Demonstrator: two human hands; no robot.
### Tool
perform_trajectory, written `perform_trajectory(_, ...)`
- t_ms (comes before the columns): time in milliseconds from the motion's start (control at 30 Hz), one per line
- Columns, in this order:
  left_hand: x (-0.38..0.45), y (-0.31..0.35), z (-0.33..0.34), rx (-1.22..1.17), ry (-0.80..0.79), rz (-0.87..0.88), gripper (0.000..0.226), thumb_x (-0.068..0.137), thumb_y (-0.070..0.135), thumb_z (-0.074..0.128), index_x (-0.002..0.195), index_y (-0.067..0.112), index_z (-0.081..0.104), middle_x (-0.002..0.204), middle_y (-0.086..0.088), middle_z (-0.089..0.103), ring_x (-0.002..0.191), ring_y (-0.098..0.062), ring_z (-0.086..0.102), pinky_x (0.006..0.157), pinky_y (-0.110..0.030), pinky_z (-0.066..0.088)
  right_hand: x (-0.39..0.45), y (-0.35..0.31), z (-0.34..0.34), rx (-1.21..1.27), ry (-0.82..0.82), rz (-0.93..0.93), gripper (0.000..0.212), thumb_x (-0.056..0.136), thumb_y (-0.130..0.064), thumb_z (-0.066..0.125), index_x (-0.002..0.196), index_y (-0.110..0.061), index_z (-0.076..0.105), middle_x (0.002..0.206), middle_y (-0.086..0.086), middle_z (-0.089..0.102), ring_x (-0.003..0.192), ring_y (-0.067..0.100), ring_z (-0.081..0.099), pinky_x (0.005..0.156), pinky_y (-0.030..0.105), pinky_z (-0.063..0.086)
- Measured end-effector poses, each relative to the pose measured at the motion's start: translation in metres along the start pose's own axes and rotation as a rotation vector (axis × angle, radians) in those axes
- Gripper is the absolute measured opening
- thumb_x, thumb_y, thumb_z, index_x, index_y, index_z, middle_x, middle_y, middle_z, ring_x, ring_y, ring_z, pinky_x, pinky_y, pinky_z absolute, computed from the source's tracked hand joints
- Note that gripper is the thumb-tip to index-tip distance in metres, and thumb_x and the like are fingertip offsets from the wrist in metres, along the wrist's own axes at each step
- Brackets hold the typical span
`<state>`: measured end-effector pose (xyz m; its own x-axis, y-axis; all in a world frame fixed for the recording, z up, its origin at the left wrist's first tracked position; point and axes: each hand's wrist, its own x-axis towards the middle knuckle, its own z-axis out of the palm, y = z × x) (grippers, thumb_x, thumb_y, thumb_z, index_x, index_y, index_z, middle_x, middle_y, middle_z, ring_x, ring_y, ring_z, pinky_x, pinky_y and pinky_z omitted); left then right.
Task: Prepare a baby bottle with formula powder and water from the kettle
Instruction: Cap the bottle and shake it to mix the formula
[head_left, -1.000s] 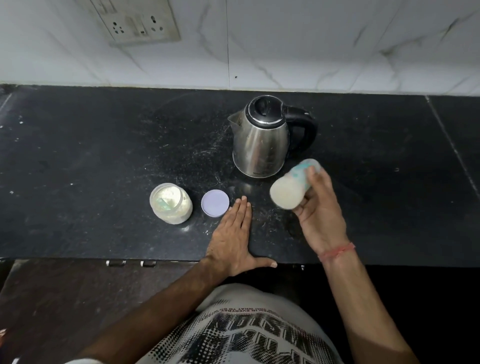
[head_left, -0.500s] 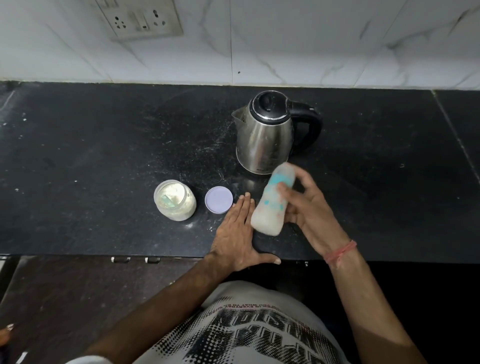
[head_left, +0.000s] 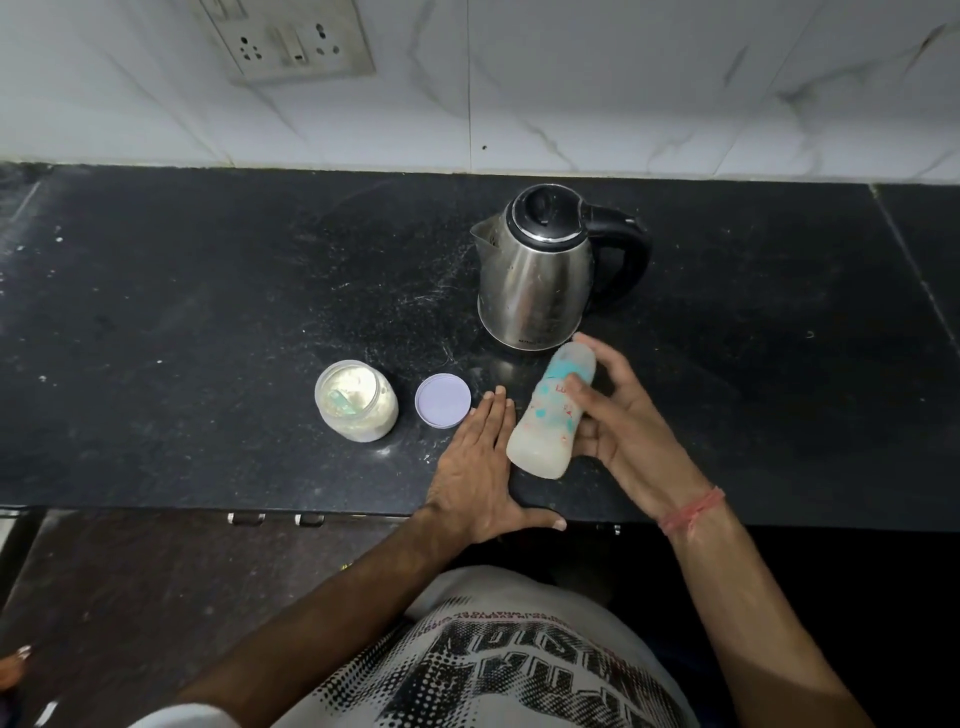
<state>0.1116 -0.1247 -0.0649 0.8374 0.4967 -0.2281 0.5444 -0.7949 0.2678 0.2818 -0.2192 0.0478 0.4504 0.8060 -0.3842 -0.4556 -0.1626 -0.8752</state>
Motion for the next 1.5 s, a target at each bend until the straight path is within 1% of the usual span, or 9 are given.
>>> perform_trajectory(133, 0.001, 0.002, 0.0, 0.031, -0.004, -0.021, 0.176, 0.058, 0.122, 0.035, 0.178, 0.001, -0.008, 0.187, -0.018, -0.02, 0.175, -0.027, -0.02, 0.142, -0.045, -0.002, 0.002, 0.003, -0.002, 0.284, 0.077, 0.012, 0.052, 0.102, -0.031, 0.069, 0.153, -0.03, 0.058, 0.133, 0.009, 0.075, 0.11, 0.023, 0.079, 0.088, 0.042, 0.069)
perform_trajectory(300, 0.0, 0.001, 0.0, 0.028, -0.002, 0.005, 0.173, 0.06, 0.121, 0.035, 0.179, 0.003, -0.008, 0.187, -0.019, -0.017, 0.175, -0.028, -0.018, 0.142, -0.046, 0.0, -0.005, 0.002, 0.001, 0.119, -0.141, 0.008, 0.072, 0.095, -0.01, 0.079, 0.159, -0.032, 0.052, 0.137, 0.012, 0.071, 0.125, 0.032, 0.072, 0.104, 0.053, 0.063)
perform_trajectory(467, 0.0, -0.001, 0.004, 0.018, 0.004, -0.005, 0.175, 0.058, 0.123, 0.034, 0.179, 0.003, -0.008, 0.188, -0.016, -0.018, 0.175, -0.026, -0.019, 0.142, -0.046, 0.002, -0.002, -0.017, 0.0, 0.02, -0.051, -0.121, 0.079, 0.089, -0.017, 0.082, 0.158, -0.035, 0.049, 0.13, 0.008, 0.073, 0.119, 0.027, 0.075, 0.089, 0.045, 0.066)
perform_trajectory(733, 0.001, -0.001, 0.0, 0.039, -0.024, 0.001, 0.178, 0.053, 0.125, 0.026, 0.179, 0.004, -0.01, 0.187, -0.018, -0.021, 0.174, -0.028, -0.021, 0.142, -0.046, -0.001, -0.008, -0.013, 0.0, -0.113, -0.086, -0.17, 0.085, 0.084, -0.013, 0.086, 0.157, -0.034, 0.048, 0.127, 0.007, 0.078, 0.118, 0.031, 0.076, 0.09, 0.051, 0.067)
perform_trajectory(833, 0.002, -0.001, 0.0, 0.032, -0.023, -0.011, 0.178, 0.052, 0.125, 0.017, 0.178, 0.003, -0.009, 0.187, -0.017, -0.02, 0.174, -0.027, -0.021, 0.142, -0.046, -0.002, -0.008, -0.008, -0.002, -0.008, 0.052, -0.187, 0.081, 0.087, -0.018, 0.084, 0.157, -0.034, 0.047, 0.123, 0.002, 0.078, 0.117, 0.026, 0.075, 0.093, 0.053, 0.067)
perform_trajectory(933, 0.003, -0.001, 0.004, 0.088, -0.026, 0.011, 0.178, 0.054, 0.126, 0.017, 0.179, 0.002, -0.007, 0.187, -0.022, -0.014, 0.174, -0.031, -0.021, 0.142, -0.048, -0.001, -0.012, -0.009, -0.001, -0.163, -0.119, -0.14, 0.085, 0.084, -0.011, 0.086, 0.157, -0.033, 0.049, 0.123, 0.005, 0.079, 0.112, 0.027, 0.077, 0.088, 0.043, 0.067)
perform_trajectory(1067, 0.003, -0.002, 0.001, 0.053, -0.023, -0.008, 0.177, 0.053, 0.124, 0.015, 0.178, 0.001, -0.007, 0.187, -0.018, -0.018, 0.175, -0.028, -0.019, 0.142, -0.046, -0.002, -0.013, -0.007, -0.003, -0.07, 0.016, -0.174, 0.082, 0.087, -0.017, 0.085, 0.157, -0.035, 0.047, 0.126, 0.006, 0.076, 0.116, 0.026, 0.075, 0.087, 0.045, 0.068)
perform_trajectory(1400, 0.002, -0.001, 0.002, 0.092, -0.023, 0.006, 0.176, 0.059, 0.124, 0.025, 0.178, -0.003, -0.005, 0.187, -0.023, -0.014, 0.175, -0.031, -0.019, 0.142, -0.048, 0.0, -0.019, -0.002, -0.011, -0.215, -0.156, -0.12, 0.083, 0.085, -0.014, 0.086, 0.157, -0.036, 0.05, 0.125, 0.012, 0.08, 0.113, 0.031, 0.078, 0.091, 0.049, 0.067)
perform_trajectory(1500, 0.001, 0.0, 0.0, 0.036, -0.017, -0.021, 0.175, 0.059, 0.122, 0.033, 0.178, 0.0, -0.005, 0.187, -0.018, -0.018, 0.175, -0.028, -0.019, 0.142, -0.047, -0.001, -0.018, -0.001, -0.018, -0.082, 0.03, -0.166, 0.082, 0.086, -0.02, 0.084, 0.157, -0.037, 0.048, 0.122, -0.002, 0.081, 0.115, 0.023, 0.078, 0.087, 0.045, 0.068)
